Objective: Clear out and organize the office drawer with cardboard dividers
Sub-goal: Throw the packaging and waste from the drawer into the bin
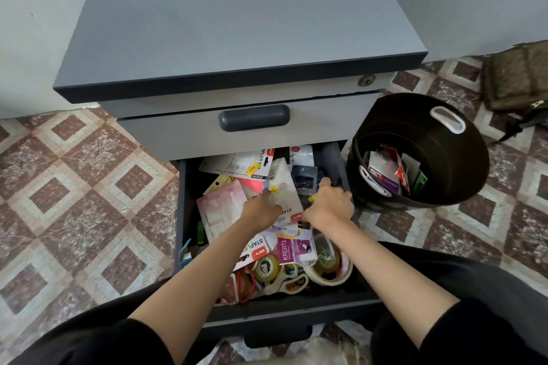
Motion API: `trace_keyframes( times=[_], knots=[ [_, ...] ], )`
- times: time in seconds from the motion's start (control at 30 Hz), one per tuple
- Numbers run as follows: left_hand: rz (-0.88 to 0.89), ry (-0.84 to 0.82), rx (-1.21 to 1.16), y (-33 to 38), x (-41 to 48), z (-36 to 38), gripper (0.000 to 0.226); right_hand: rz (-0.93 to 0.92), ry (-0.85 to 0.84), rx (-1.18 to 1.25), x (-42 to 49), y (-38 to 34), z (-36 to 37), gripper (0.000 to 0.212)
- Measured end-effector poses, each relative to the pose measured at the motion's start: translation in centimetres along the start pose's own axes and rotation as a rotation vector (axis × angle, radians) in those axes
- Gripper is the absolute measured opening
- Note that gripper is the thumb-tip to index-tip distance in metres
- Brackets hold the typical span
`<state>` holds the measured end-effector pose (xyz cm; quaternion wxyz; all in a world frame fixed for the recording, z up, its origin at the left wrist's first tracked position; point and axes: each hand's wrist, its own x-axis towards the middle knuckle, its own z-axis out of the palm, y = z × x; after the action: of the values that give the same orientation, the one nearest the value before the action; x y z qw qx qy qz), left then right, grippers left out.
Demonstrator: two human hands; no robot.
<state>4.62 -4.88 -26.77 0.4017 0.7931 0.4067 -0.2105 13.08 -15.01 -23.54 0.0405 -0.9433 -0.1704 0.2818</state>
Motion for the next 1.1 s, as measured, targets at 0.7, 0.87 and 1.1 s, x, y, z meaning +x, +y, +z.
trace_keyframes(
  times=[0.7, 0.87, 1.1],
  knots=[
    [-0.142, 0.072, -0.54, -0.9, 0.6, -0.6, 0.048, -0.239, -0.167, 0.413, 0.5, -1.6, -0.9, 0.061],
    [-0.199, 0.075, -0.669, -0.5, 1.7, -1.1, 0.051, -0.177, -0.132, 0.405, 2.1, -1.5, 0.6, 0.057],
    [-0.201, 0.059, -0.693, -0.1, 2.6, -1.0, 0.052, -0.141, -0.128, 0.448, 3.2, -1.0, 1.5, 0.056]
  ],
)
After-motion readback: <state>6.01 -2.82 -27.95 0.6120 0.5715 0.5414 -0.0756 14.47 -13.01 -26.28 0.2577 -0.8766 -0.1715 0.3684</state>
